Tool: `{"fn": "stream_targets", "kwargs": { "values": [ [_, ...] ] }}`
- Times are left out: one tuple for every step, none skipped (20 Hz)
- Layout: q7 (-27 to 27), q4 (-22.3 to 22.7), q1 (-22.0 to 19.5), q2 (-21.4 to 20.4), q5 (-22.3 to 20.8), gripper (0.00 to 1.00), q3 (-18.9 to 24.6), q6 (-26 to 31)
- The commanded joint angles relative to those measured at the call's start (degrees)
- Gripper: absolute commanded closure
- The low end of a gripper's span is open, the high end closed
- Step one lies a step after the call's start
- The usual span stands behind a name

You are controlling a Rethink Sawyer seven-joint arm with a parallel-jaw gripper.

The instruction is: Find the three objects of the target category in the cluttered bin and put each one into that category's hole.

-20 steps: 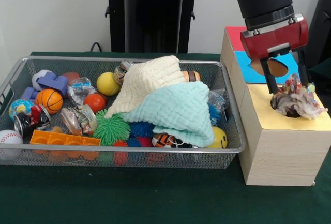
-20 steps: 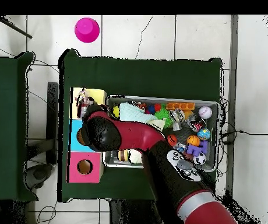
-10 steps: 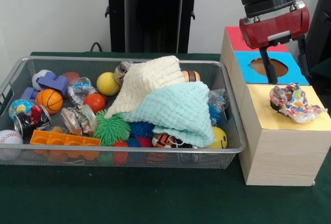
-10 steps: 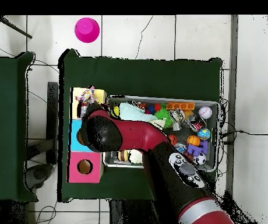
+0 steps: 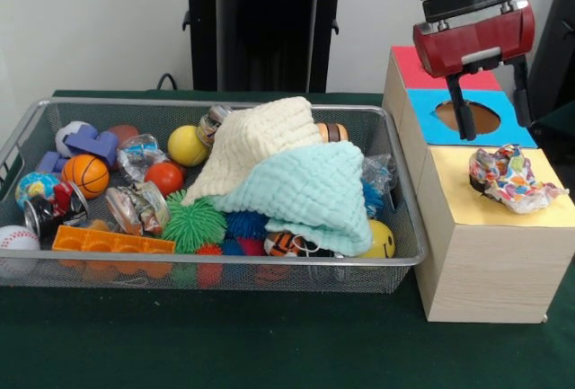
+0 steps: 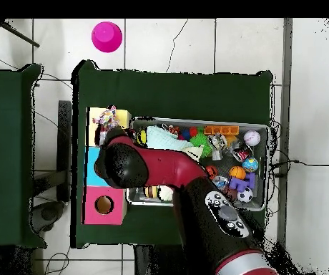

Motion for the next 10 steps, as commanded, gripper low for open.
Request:
{"fn": "stream_targets", "kwargs": {
  "values": [
    [10.78,-2.5,4.47,-4.44,3.48,0.0,-7.47,12.86],
    [10.76,-3.62,5.18,-4.76,3.56,0.0,-8.42,14.52],
    [10.87,-4.59,5.73,-5.15,3.76,0.0,-9.07,16.22],
    [11.17,-5.14,6.22,-5.62,3.99,0.0,-9.6,17.48],
    [11.47,-5.7,6.72,-6.09,4.22,0.0,-10.12,18.73],
    [11.77,-6.25,7.21,-6.56,4.45,0.0,-10.65,19.98],
    [12.14,-6.85,7.72,-6.95,4.61,0.0,-11.19,21.3],
    [12.41,-7.36,8.2,-7.34,4.69,0.0,-11.68,22.4],
    [12.7,-7.9,8.6,-7.6,4.77,0.0,-12.09,23.41],
    [12.84,-8.4,8.94,-7.72,4.89,0.0,-12.43,24.1]
  ]
}}
